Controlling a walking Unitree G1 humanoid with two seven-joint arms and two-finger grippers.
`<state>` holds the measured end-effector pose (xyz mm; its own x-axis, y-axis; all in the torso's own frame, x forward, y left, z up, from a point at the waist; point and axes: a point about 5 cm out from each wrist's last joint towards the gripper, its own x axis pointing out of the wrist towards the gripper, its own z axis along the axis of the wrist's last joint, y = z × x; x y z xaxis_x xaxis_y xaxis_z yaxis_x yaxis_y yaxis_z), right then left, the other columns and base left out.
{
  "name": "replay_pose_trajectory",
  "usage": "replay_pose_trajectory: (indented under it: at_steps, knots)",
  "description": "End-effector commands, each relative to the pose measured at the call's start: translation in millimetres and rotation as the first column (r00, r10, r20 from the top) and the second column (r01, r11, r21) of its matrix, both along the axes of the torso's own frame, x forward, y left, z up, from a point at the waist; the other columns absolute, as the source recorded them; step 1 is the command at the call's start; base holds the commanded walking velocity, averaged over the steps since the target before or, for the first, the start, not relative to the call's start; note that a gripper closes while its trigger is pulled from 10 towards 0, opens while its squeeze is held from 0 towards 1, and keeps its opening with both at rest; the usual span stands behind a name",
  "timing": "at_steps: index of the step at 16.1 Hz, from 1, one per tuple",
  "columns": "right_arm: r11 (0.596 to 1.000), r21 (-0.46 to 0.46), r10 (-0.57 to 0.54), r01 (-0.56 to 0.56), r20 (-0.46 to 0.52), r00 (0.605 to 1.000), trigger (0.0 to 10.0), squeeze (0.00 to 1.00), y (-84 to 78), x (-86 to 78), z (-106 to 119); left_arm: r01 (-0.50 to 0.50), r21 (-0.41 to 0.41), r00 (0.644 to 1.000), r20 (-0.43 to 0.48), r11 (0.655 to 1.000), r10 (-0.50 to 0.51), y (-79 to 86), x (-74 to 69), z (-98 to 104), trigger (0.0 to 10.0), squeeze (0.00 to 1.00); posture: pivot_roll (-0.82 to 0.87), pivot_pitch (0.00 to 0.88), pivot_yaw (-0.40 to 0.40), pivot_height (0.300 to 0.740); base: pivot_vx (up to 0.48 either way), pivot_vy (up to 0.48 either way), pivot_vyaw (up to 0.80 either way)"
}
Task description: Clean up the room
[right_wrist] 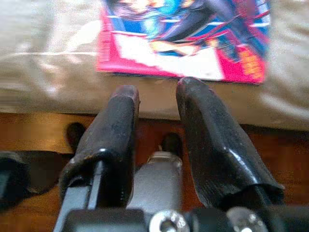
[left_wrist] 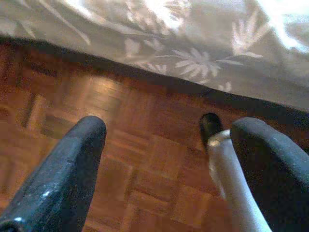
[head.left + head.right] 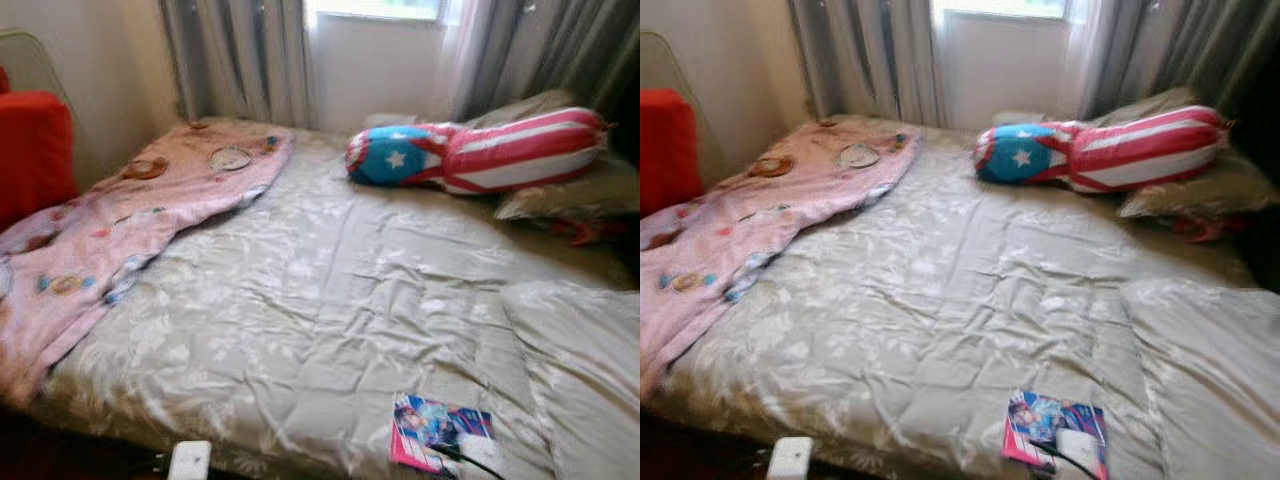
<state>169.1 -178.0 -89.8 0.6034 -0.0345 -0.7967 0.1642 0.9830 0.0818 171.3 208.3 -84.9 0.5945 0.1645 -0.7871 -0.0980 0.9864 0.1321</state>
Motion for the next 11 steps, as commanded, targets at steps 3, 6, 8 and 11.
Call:
replay_pose_trajectory:
  at_steps: [3,6,8,11]
  knots:
    - [1.000,-0.013,-0.019,0.019,-0.017,1.000,10.0,0.00,-6.9,-5.0,-1.6,0.011,-0.003,1.000,-0.002,1.000,-0.011,-3.9,1.8,0.0,10.0,0.00,-0.10,0.000,0.012,0.740,0.000,0.413,0.00]
    - [1.000,-0.013,-0.022,0.022,-0.025,0.999,10.0,0.00,-6.6,-6.9,-2.5,0.015,-0.001,1.000,0.000,1.000,-0.015,-3.0,2.1,0.3,10.0,0.00,-0.10,0.000,0.012,0.740,0.000,0.401,0.00]
    - [1.000,-0.012,-0.019,0.019,-0.030,0.999,10.0,0.00,-6.1,-8.3,-3.2,0.014,0.001,1.000,0.002,1.000,-0.014,-2.1,2.6,0.7,10.0,0.00,-0.09,0.000,0.013,0.740,0.000,0.403,0.00]
    - [1.000,-0.012,-0.020,0.019,-0.037,0.999,10.0,0.00,-5.4,-10.0,-4.0,0.013,0.001,1.000,0.006,1.000,-0.013,-1.7,3.7,1.3,10.0,0.00,-0.09,0.000,0.014,0.740,0.000,0.406,0.00]
